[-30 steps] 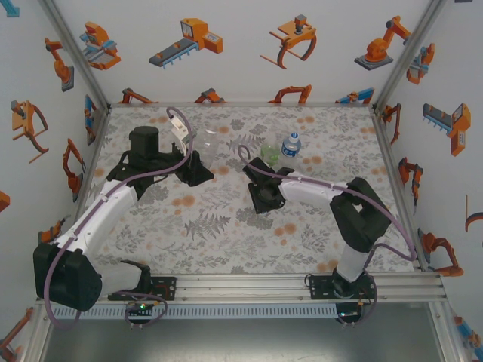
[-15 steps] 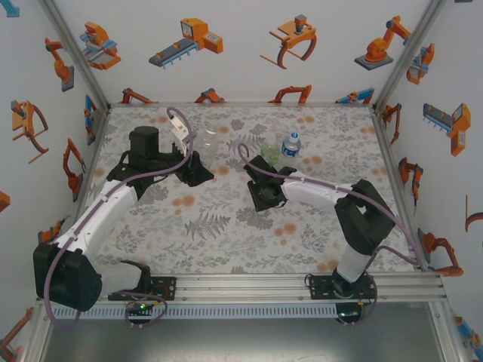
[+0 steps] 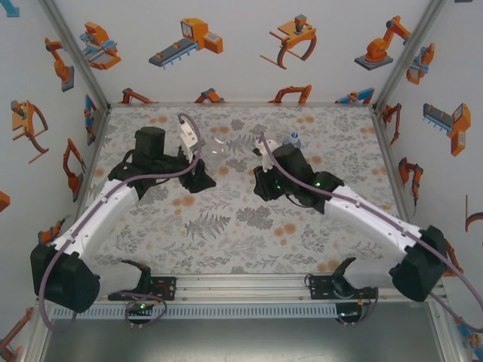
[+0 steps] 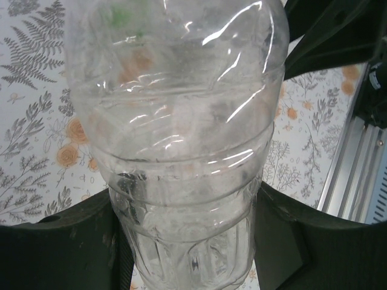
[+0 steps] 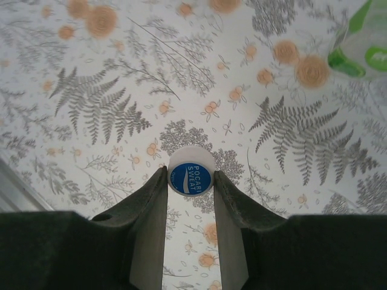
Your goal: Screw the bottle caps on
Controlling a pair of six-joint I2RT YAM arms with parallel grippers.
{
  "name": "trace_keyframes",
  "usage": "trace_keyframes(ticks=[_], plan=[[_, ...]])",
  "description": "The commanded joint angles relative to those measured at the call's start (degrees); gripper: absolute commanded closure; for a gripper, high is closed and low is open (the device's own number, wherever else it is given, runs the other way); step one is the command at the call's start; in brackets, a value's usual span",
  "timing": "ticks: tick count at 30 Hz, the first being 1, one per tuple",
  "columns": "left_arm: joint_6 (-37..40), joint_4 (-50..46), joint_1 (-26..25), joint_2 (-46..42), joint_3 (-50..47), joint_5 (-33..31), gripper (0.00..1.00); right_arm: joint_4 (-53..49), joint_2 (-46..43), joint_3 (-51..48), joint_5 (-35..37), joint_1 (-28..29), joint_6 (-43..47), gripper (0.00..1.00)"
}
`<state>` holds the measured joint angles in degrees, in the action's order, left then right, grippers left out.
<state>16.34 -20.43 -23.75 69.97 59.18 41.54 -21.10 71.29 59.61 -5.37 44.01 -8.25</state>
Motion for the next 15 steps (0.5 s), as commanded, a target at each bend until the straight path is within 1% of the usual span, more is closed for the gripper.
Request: trace_keyframes(ticks=[1,5,9,12,15], plan=[[7.2,-4.71,-1.99,-2.67,2.32,2.0,1.0,1.91,-4.52,-0.48,-7.06,-0.33,8.23,0.84],[11.85,-7.91,-4.17,-3.61,2.9,2.44,1.0,1.23,-8.72,0.15,-13.41,-0.33,13.84,0.87],[17.53,-10.38,-6.8,-4.27,2.88,2.08,1.0,3.15,-13.85,-0.98,-21.74,-0.34,20.76,0.89],[24.31,-12.93,-9.19,-4.65,2.16,-0.18,1.0,4.21,-16.65,-1.16,-25.14,-0.33,23.63,0.9],[28.81,-14.48,-11.5,-5.34,1.51,-2.72,1.0,1.49,-17.51,0.4,-29.33,-0.34,28.18,0.92]])
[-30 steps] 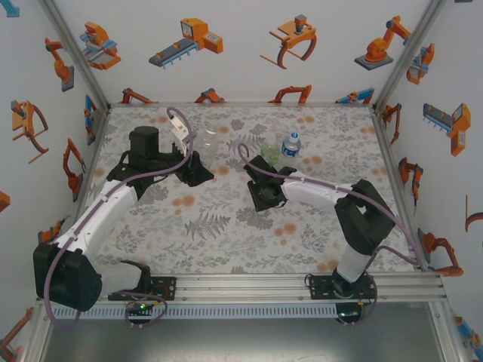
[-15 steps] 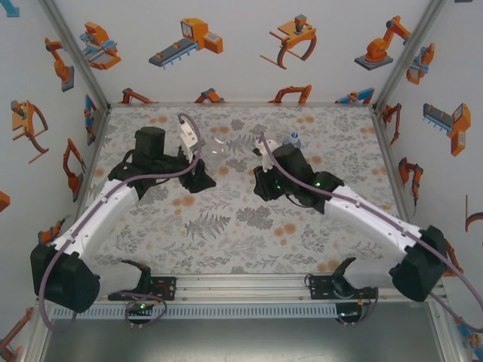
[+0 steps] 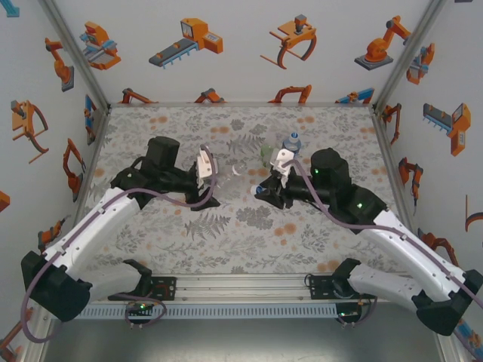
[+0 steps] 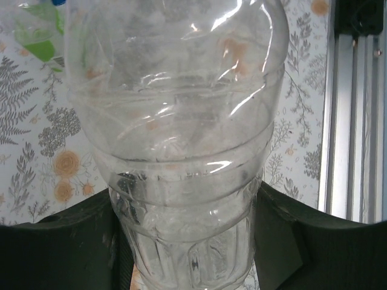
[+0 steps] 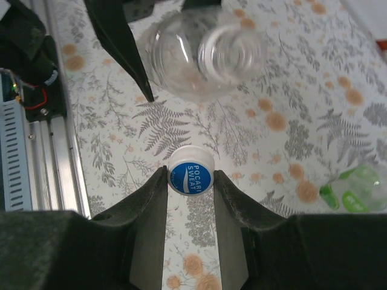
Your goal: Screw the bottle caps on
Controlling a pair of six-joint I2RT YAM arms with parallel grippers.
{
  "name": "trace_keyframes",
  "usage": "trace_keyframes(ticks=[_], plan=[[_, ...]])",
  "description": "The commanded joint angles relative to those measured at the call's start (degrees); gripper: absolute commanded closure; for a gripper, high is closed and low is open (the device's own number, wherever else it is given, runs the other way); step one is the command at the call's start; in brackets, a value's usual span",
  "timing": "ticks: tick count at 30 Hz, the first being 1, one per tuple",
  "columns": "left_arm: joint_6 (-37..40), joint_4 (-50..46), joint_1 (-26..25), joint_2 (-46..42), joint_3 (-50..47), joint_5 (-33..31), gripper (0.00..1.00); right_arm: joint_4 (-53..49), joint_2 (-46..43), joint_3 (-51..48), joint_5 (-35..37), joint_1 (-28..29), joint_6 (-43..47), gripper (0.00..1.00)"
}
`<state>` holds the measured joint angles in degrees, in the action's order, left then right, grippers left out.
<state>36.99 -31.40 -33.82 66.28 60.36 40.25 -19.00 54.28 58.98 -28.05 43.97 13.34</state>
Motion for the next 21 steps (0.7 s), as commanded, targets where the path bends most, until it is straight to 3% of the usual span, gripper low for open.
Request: trace_keyframes(ticks=[1,7,21], plan=[[9.21,-3.89,-1.84,-1.68,0.15,-1.96,1.0,-1.88,-0.75,1.57,-8.11,-0.28,8.31,0.94],[13.89,-5.72,-3.76,-1.96,-0.41,-4.11,1.0,-2.6,-0.67,2.87,-12.56,-0.27,12.91,0.94],[19.82,-7.33,-5.79,-2.03,-2.06,-5.36,1.0,-0.31,2.25,4.2,-12.22,-0.12,14.96,0.99]])
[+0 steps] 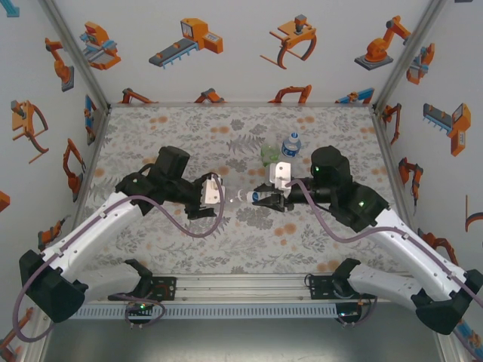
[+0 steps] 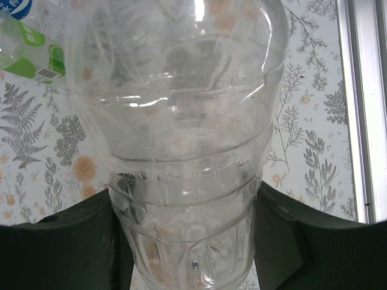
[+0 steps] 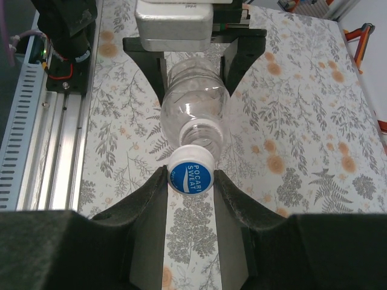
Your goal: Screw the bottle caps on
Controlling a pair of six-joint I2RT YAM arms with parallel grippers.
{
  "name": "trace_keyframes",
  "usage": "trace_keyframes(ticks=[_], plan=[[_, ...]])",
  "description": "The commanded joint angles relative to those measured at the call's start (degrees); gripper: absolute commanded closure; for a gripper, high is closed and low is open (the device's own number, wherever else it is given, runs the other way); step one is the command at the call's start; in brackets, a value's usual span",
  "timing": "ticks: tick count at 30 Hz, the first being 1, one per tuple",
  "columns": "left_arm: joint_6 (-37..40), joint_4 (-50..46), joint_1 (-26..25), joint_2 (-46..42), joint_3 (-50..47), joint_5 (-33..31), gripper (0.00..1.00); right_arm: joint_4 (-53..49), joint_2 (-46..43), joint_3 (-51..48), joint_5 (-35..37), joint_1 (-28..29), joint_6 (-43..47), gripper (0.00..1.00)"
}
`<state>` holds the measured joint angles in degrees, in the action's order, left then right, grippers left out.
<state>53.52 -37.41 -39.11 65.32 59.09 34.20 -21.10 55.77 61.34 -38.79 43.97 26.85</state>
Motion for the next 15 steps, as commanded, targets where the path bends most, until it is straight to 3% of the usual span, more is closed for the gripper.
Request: trace_keyframes(ticks=[1,15], plan=[[3.35,-1.33,-0.52,-1.07,-0.75,0.78,1.0,1.76,1.09,1.92,-1.7,-0.11,1.49,0.99],[3.89,-1.34,-0.68,-1.3,-0.76,1.85,1.0,0.18,4.75,3.61,-6.52,-0.11,3.21,1.0]])
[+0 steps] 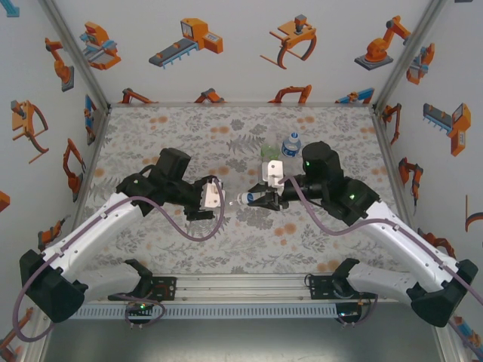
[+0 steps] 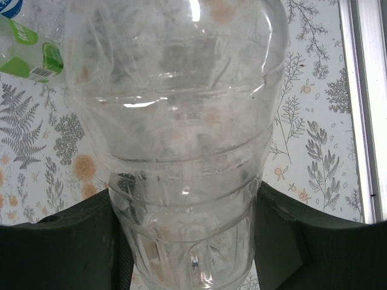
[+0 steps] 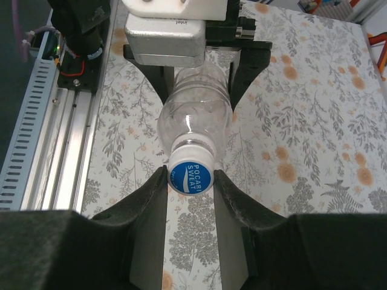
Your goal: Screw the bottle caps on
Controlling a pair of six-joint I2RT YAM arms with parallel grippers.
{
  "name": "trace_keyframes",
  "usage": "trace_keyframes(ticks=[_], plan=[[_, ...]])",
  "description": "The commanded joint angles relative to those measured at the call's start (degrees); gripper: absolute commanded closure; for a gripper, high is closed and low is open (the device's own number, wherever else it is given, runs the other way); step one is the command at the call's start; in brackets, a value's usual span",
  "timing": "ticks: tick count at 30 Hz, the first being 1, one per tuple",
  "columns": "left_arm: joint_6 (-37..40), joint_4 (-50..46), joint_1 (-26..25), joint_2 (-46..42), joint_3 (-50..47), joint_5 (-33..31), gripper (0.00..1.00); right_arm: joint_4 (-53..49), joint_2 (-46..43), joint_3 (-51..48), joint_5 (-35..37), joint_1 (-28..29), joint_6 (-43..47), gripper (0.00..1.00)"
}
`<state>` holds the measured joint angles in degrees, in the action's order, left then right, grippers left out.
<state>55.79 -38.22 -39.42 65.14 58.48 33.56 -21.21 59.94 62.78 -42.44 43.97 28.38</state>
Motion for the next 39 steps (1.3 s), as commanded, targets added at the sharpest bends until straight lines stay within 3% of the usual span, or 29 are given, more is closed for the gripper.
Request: trace_keyframes(ticks=[1,7,15,20,24,27,31,34,36,39], plan=[[1.62,-0.47,-0.3,-1.12,-0.11,2.78,1.0,0.28,0.76,2.18,-3.32,-0.05,1.76,1.0],[1.94,-0.48,-0.32,-1.1,0.03,4.36,1.0,-1.49,1.58,2.42,-4.04,0.15,3.84,1.0],[1.84,-0.53,-0.36,-0.82,0.41,5.75,1.0,-4.14,1.89,1.88,-4.15,1.03,13.84,1.0],[0.55,0.18,-0.35,-1.12,0.7,3.39,1.0,-4.83,3.55,2.97,-3.61,1.08,9.34,1.0],[-3.7,6.21,-0.35,-1.94,-1.64,0.59,1.0,4.21,3.82,-0.18,0.04,1.07,-12.17,1.0],[-5.91,10.69,-0.34,-2.33,-3.68,-0.25,1.0,11.7,4.17,-3.58,8.23,1.06,-34.96,1.0],[-6.91,12.34,-0.28,-1.43,-3.94,-1.72,1.0,11.42,5.79,-5.77,21.33,0.69,-64.65,1.0],[-7.92,13.53,-0.26,-0.57,-3.96,-3.59,1.0,9.78,7.67,-7.05,23.58,-0.72,-85.06,1.0],[-8.17,14.41,-0.28,-0.12,-4.42,-4.66,1.0,6.95,8.94,-7.61,24.26,-1.07,-94.7,1.0],[-7.92,14.44,-0.3,0.8,-4.6,-5.35,1.0,7.49,11.37,-7.68,23.49,-0.77,-98.07,1.0]])
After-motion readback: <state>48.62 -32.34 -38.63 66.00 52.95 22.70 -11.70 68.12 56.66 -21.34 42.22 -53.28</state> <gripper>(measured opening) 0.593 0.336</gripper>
